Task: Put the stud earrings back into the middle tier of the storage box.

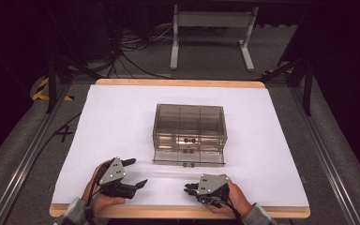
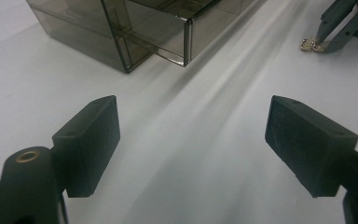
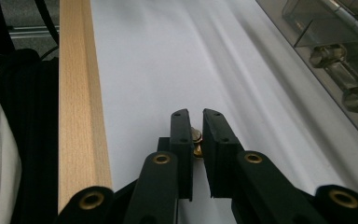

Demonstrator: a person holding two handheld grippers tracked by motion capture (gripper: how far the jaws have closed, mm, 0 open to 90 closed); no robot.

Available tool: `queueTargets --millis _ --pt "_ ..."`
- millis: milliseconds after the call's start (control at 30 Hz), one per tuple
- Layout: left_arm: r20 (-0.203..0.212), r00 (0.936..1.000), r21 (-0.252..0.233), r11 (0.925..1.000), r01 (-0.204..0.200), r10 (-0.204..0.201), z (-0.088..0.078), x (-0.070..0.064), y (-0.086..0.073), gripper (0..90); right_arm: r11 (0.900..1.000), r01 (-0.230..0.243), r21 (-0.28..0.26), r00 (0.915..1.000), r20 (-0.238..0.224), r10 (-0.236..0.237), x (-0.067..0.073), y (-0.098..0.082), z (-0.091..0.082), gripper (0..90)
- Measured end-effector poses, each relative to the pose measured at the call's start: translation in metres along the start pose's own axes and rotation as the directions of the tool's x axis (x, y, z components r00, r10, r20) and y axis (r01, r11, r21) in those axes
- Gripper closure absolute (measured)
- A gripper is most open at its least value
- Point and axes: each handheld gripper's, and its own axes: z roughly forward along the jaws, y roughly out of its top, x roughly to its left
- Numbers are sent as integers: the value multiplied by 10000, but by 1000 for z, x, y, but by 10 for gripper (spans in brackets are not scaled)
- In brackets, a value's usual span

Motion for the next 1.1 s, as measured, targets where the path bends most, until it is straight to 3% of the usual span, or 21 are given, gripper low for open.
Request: queueTargets --millis 700,1100 --pt "68 10000 85 10000 -44 44 1 0 0 188 9993 -325 176 9991 -269 330 -4 1 3 858" --pt "122 9999 118 9999 -63 62 1 0 0 201 9997 -221 -80 9991 -368 218 0 3 -11 864"
